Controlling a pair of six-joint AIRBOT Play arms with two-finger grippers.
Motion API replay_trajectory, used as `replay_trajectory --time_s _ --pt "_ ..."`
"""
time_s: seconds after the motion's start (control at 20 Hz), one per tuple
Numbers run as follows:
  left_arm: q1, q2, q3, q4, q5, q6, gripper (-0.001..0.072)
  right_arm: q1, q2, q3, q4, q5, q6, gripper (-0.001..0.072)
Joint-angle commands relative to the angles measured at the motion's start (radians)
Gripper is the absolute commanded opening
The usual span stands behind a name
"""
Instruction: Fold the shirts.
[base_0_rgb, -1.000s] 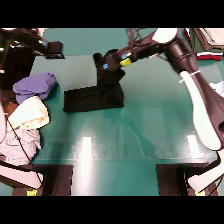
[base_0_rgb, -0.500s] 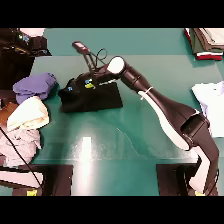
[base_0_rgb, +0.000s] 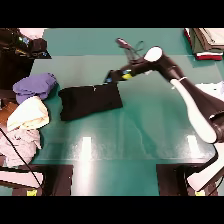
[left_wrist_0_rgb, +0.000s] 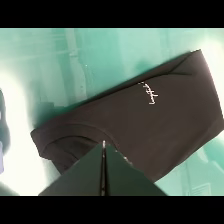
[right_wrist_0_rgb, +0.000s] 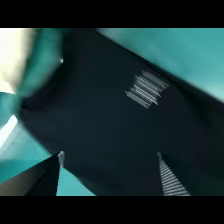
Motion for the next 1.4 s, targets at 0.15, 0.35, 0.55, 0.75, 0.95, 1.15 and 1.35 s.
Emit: replay_trajectory --time_s 0.15,0.35,0.55,0.75,0.95,1.15,1.35 --pt "0.001 0.001 -0.002 -0.003 0.003 0.0 0.0023 -0.185 -0.111 -0.128 0.122 0.154 0.091 0.0611" --pt "-0.008 0.001 -0.003 -0.005 0.002 0.0 0.0023 -0.114 -0.225 -0.036 0.169 0.165 0.109 0.0611" --pt "-0.008 0.001 -0.002 -0.009 -0.001 0.0 0.0023 -0.026 -0.3 0.071 0.17 0.156 0.129 0.058" --pt "-0.008 0.001 -0.002 -0.009 -0.002 0.0 0.0023 0.027 -0.328 0.103 0.172 0.119 0.129 0.0483" --pt "-0.008 0.001 -0.002 -0.009 -0.016 0.0 0.0023 0.03 -0.327 0.103 0.277 0.081 0.058 0.0054" --pt "-0.008 0.001 -0.002 -0.009 -0.032 0.0 0.0023 -0.032 -0.272 0.103 0.26 0.109 0.025 0.0013" --pt "-0.008 0.001 -0.002 -0.01 -0.044 0.0 0.0023 -0.24 -0.116 0.103 0.136 0.185 0.043 0.0012"
